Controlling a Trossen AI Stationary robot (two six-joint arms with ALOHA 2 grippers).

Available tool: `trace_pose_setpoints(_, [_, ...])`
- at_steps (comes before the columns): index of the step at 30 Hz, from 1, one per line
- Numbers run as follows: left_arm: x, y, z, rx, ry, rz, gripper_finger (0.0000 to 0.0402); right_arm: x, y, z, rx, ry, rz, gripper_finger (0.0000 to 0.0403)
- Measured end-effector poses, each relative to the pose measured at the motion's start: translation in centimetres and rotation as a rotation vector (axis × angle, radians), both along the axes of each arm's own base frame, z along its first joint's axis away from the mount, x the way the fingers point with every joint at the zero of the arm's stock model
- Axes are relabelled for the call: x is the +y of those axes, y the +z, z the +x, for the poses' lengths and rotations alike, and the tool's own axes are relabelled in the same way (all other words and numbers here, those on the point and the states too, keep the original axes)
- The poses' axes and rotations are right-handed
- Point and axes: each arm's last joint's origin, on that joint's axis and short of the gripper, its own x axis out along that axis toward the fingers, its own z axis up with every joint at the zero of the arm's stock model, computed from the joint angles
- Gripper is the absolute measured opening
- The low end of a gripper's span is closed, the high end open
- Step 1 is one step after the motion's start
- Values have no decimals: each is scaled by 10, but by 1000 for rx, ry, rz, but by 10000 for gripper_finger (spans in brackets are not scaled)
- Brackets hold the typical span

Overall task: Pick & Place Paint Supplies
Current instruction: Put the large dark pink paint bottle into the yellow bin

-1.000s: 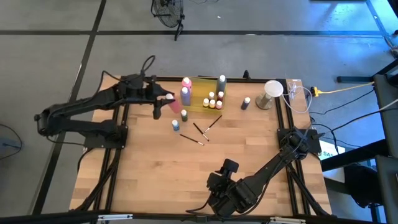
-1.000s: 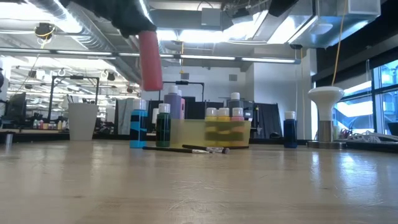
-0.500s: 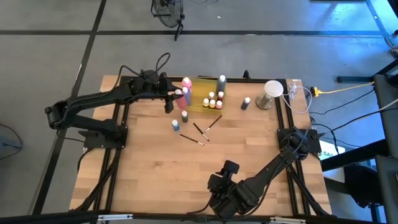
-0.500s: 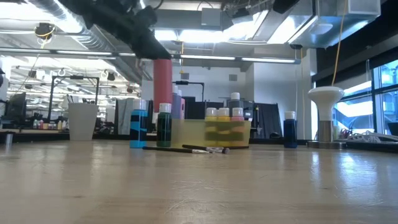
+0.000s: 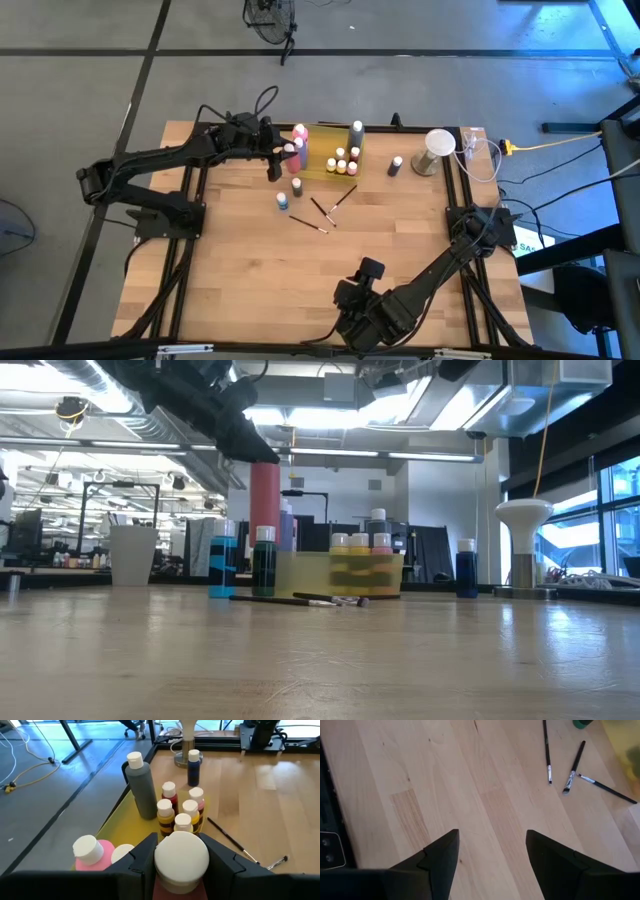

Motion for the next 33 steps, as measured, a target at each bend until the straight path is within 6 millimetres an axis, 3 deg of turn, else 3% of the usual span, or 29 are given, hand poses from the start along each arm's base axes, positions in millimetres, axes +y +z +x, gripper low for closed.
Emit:
trace_pose_setpoints(14, [1,0,2,8,-24,57,114,0,0,0,-3,-2,4,233])
trace_pose_setpoints(33, [17,-27,17,58,-15,3,114,5,0,-4,-4,11,4,234])
